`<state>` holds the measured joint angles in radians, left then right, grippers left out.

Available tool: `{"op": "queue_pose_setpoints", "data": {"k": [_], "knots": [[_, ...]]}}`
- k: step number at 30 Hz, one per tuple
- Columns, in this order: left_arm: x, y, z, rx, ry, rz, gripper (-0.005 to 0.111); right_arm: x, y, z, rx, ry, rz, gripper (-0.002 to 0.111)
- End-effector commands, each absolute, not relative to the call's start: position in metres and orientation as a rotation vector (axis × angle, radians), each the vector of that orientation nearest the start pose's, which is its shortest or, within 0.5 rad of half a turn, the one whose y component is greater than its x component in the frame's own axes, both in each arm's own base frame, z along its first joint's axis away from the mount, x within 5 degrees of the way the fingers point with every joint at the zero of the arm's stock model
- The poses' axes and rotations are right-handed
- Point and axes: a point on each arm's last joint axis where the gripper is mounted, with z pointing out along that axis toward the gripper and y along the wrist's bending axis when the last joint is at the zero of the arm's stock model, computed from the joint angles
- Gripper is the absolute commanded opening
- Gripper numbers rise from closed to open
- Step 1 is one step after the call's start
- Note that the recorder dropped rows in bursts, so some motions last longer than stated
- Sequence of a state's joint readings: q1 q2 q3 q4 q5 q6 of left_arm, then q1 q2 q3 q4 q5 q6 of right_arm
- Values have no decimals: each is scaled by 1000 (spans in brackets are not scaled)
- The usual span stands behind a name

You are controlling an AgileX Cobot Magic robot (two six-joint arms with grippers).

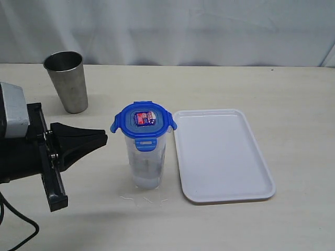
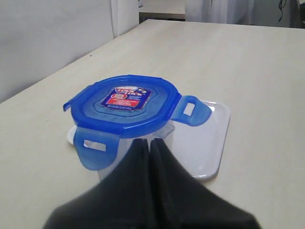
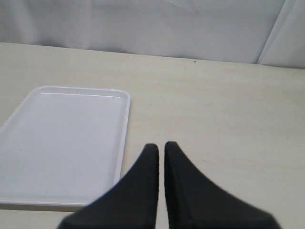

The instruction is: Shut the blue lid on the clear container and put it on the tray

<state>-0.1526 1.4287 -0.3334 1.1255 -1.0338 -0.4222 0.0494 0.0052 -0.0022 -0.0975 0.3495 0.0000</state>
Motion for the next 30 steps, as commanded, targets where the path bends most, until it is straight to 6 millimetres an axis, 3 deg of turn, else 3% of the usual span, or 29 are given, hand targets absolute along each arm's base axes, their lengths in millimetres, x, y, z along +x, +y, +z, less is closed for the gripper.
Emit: {"op": "queue_pose_setpoints", "data": {"k": [1,7,11,23,30], "knots": [[190,-103,182,1047,1559,-722,0,55,-1,189,-132,1746,-99,5],[192,-105,177,1023,1543,-786,0,55,2,221,-3,1402,68,5],[192,-105,175,1023,1551,-788,0,51,-6,235,351,1194,408,5],[194,-104,175,1020,1556,-761,0,48,-2,259,275,1214,384,5],[194,-104,175,1020,1556,-761,0,80,0,284,292,1378,363,5]]}}
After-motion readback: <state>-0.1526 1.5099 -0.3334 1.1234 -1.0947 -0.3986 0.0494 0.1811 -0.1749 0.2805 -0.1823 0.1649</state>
